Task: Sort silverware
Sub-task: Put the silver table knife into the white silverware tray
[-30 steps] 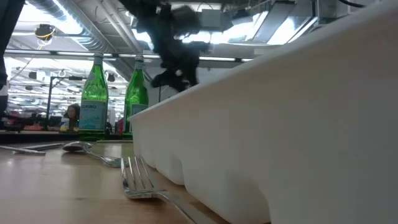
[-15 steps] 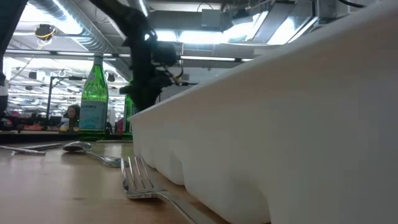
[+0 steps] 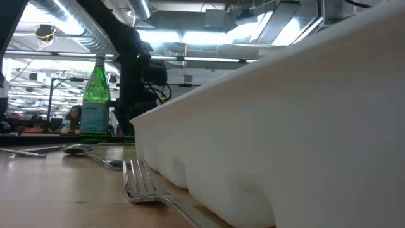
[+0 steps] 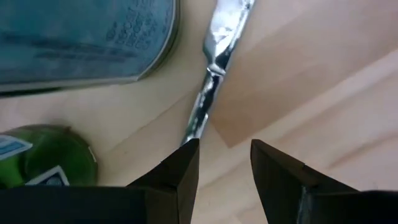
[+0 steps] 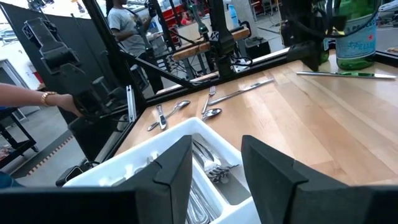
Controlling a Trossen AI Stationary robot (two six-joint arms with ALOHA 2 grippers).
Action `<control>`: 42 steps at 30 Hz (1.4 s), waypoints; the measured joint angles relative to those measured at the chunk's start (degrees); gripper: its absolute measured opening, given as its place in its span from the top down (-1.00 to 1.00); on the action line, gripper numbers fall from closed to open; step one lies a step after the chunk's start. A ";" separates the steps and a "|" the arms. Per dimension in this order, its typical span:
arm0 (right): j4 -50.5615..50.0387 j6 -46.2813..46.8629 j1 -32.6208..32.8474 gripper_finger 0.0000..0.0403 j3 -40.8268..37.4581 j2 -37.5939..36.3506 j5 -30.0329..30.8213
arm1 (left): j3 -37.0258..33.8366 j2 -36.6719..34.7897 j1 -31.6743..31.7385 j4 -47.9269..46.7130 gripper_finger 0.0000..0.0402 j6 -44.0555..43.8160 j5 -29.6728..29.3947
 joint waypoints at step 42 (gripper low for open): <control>0.00 -0.02 0.00 0.29 0.00 0.00 0.01 | -5.08 0.02 -1.92 1.67 0.34 -3.27 -2.77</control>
